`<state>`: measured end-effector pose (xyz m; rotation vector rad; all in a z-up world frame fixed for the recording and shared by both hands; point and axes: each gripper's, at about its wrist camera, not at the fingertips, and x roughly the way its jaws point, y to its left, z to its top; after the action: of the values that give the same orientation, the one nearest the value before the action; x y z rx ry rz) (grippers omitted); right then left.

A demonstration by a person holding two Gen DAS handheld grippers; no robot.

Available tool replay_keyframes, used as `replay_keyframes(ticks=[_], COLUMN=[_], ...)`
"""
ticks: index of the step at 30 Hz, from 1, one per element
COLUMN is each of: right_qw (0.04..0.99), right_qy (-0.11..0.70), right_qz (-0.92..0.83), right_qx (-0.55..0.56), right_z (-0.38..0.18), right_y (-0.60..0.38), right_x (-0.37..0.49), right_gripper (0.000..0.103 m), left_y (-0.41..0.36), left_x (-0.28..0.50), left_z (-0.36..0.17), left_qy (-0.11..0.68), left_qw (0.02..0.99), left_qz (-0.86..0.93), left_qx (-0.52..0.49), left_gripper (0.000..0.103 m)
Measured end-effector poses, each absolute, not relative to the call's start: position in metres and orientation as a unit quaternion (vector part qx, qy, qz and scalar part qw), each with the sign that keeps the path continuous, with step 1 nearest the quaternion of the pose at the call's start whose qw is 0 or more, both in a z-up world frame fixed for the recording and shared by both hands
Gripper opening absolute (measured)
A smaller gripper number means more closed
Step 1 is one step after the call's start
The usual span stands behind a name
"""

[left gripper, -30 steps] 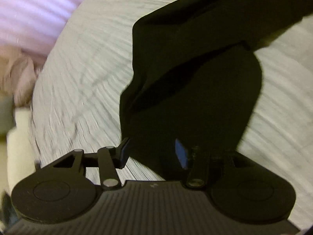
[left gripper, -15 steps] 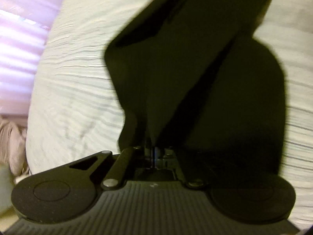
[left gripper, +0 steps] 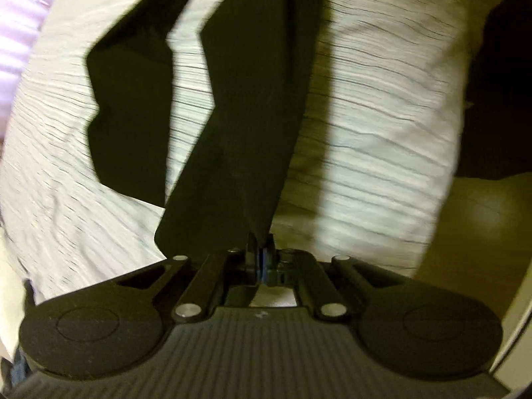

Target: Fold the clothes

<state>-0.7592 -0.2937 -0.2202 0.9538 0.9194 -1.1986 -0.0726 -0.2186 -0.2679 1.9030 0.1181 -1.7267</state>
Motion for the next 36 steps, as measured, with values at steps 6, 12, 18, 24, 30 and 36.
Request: replay_keyframes(ticks=[6, 12, 18, 24, 30, 36], right_qw=[0.570, 0.549, 0.564, 0.599, 0.548, 0.546], right_qy=[0.203, 0.069, 0.080, 0.182, 0.288, 0.328], right_qz=[-0.587, -0.569, -0.572, -0.608, -0.614, -0.643], right_qx=[0.538, 0.609, 0.589, 0.488, 0.490, 0.424], right_z=[-0.245, -0.277, -0.225, -0.158, -0.195, -0.159], right_y=[-0.284, -0.287, -0.315, -0.347, -0.353, -0.335], right_x=[-0.857, -0.900, -0.926, -0.958, -0.933, -0.906], right_gripper=[0.091, 0.054, 0.016, 0.015, 0.019, 0.069], left_y=[-0.223, -0.258, -0.272, -0.232, -0.178, -0.176], left_x=[-0.090, -0.094, -0.100, -0.127, -0.145, -0.129], left_z=[-0.265, -0.241, -0.214, -0.241, -0.295, -0.299], left_qy=[0.059, 0.030, -0.007, -0.008, 0.034, 0.062], left_qw=[0.305, 0.325, 0.327, 0.238, 0.169, 0.234], left_qz=[-0.607, -0.573, -0.564, -0.582, -0.587, -0.578], left_qx=[0.732, 0.752, 0.758, 0.778, 0.791, 0.779], left_gripper=[0.001, 0.001, 0.001, 0.000, 0.001, 0.001])
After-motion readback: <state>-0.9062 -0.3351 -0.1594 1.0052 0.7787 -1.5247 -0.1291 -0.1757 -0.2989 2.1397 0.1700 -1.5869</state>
